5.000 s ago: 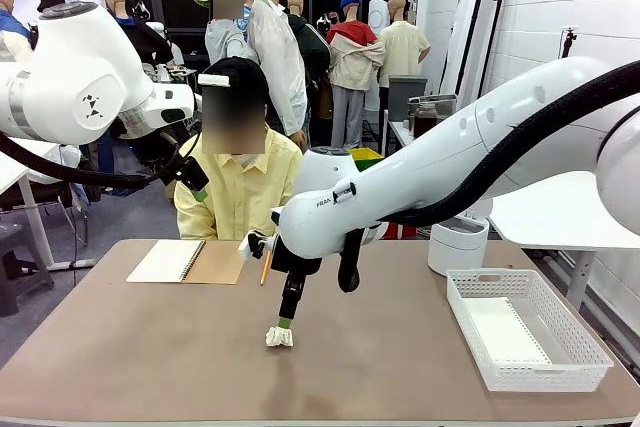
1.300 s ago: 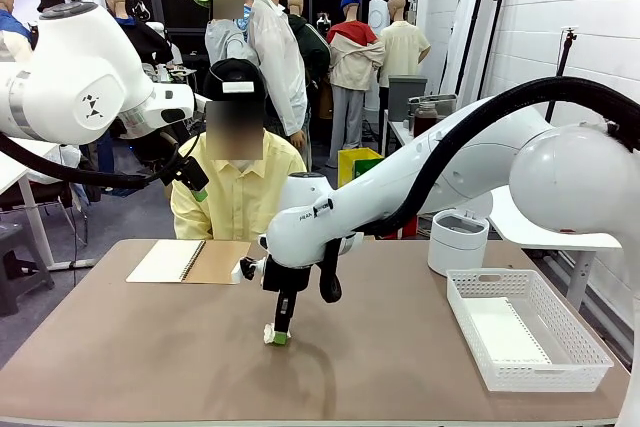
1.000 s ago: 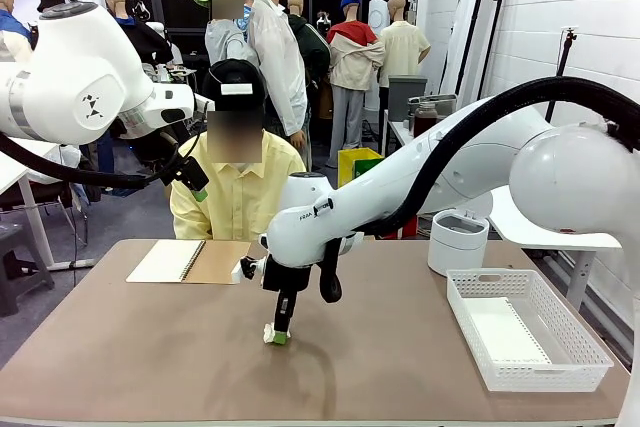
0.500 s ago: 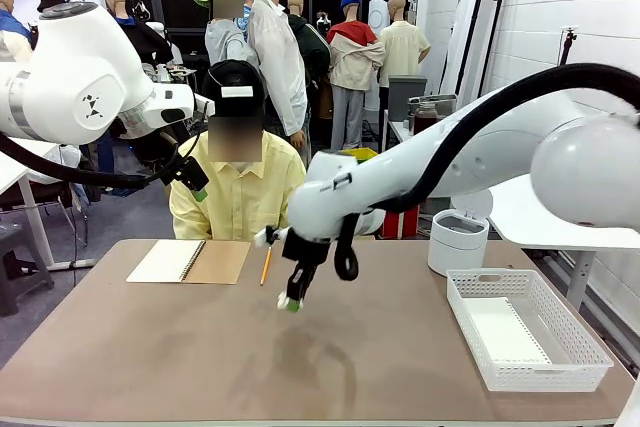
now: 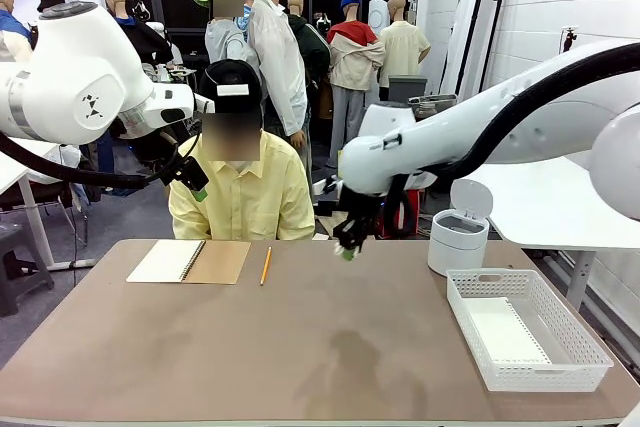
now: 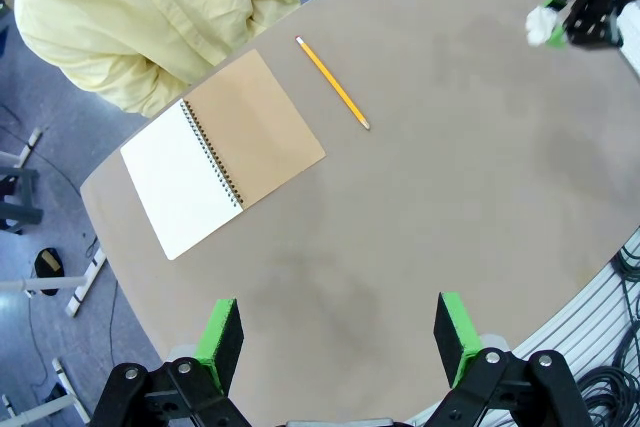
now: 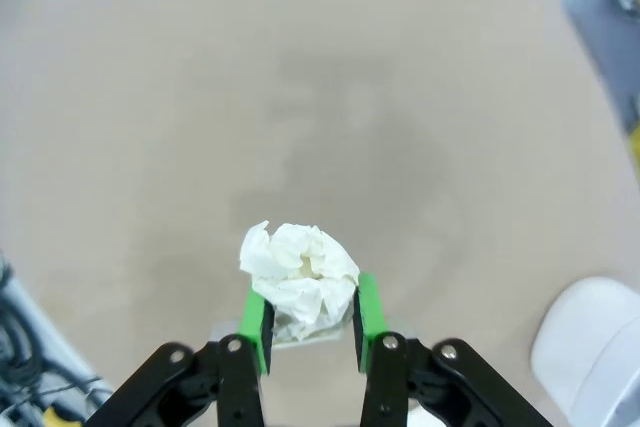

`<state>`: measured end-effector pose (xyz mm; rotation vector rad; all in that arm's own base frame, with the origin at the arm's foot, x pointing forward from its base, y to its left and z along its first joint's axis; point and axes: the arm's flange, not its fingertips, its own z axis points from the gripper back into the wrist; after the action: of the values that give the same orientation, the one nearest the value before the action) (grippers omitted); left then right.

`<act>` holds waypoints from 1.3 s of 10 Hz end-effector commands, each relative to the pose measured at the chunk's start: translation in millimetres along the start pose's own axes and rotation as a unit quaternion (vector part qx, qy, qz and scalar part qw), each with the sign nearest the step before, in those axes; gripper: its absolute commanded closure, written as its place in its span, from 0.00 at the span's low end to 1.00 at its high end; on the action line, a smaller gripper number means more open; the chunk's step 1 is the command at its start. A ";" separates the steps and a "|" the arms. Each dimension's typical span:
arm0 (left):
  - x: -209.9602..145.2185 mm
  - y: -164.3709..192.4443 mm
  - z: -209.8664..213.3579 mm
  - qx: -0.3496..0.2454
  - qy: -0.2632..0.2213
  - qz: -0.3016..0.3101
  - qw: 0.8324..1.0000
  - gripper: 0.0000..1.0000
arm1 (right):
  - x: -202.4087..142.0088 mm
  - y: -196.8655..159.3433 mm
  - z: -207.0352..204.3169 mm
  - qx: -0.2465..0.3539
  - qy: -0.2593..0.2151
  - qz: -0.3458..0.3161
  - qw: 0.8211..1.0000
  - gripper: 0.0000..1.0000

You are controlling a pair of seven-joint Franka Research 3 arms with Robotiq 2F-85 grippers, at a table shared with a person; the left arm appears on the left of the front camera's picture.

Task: Sort the paper based on its condition.
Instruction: If a person hands you a paper, place it in the Organizing basket , and if it's crumpled, put it in the Trash can.

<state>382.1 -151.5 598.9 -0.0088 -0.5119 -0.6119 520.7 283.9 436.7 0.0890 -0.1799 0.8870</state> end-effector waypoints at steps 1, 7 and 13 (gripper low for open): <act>0.1 1.3 0.9 -0.001 -0.001 -0.001 1.000 0.00 | -4.5 -9.1 8.8 -0.021 0.031 -0.060 0.998 0.60; 0.1 1.3 0.9 -0.001 -0.001 -0.001 1.000 0.00 | -13.6 -22.7 13.6 -0.018 0.017 -0.056 0.998 0.60; 0.1 1.3 0.9 -0.001 -0.001 -0.001 1.000 0.00 | -33.5 -75.8 49.2 -0.117 0.009 -0.244 0.963 0.60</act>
<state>382.1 -151.5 599.0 -0.0086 -0.5120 -0.6117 550.8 206.6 474.6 -0.0329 -0.2283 0.4602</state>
